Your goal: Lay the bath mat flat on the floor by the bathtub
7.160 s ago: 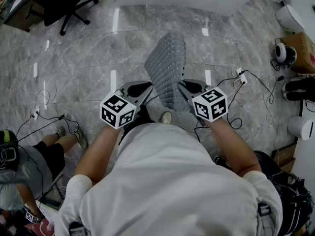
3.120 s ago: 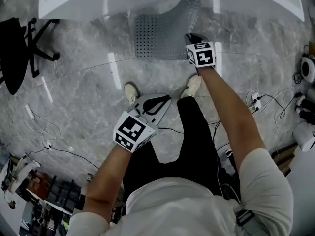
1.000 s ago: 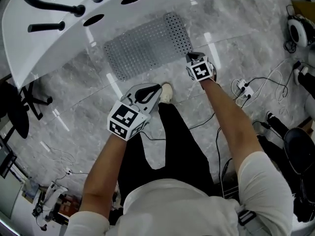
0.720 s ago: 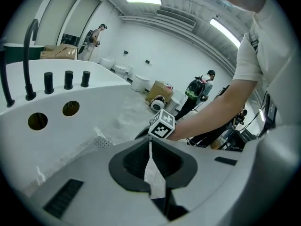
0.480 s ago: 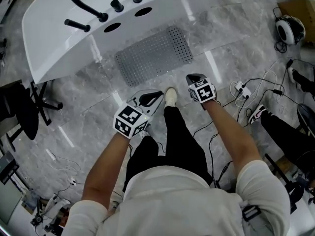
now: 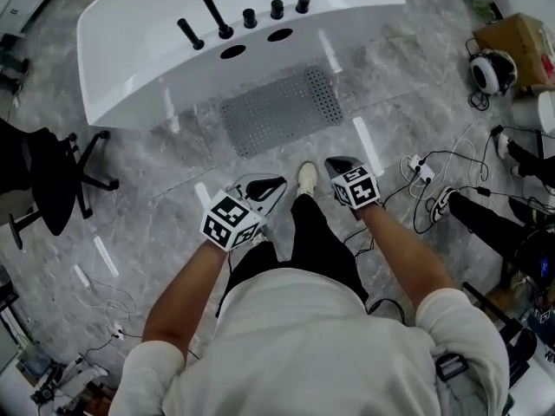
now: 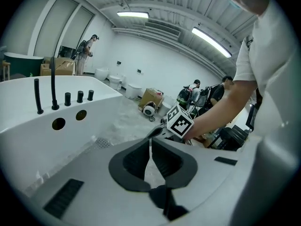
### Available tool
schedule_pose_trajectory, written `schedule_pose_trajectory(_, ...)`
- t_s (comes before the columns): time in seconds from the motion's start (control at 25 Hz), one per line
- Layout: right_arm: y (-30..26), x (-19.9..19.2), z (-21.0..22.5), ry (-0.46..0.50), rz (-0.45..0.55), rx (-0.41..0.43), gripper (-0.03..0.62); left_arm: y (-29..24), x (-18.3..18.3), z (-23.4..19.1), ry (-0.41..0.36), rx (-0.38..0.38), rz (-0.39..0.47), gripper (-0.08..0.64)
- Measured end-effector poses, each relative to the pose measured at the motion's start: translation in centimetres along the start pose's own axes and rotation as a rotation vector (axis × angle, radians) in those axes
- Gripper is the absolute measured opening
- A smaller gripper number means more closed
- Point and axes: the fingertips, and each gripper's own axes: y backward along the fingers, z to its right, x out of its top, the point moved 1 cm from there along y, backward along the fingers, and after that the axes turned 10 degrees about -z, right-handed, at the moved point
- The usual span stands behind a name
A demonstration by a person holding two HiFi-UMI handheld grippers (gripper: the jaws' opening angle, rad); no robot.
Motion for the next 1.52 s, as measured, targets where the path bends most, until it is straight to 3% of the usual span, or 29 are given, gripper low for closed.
schedule_pose_trajectory(0.16, 3.0, 0.4, -4.2, 0.013, 0.026, 0.0, 0.009, 3.9, -1.3, 1.8, -0.028, 0.009, 0.01, 0.029)
schedule_pose_trajectory(0.44, 8.0, 0.6, -11.9, 0.119, 0.075, 0.008, 0.009, 9.8, -3.3, 4.5, -0.035, 0.022, 0.066, 0.029)
schedule_pose_trajectory(0.6, 10.4, 0.4, -15.1, 0.12, 0.106, 0.018, 0.009, 12.9, -4.1, 5.8, -0.006, 0.023, 0.103, 0.029)
schedule_pose_trajectory(1.0, 14.1, 0.5, -21.1, 0.139, 0.201, 0.021, 0.009, 18.1, -6.7, 8.1, -0.02, 0.052, 0.151, 0.029)
schedule_pose_trajectory(1.52, 15.4, 1.7, -25.3, 0.183, 0.267, 0.024, 0.009, 21.9, -8.0, 8.4, -0.036, 0.09, 0.189, 0.029)
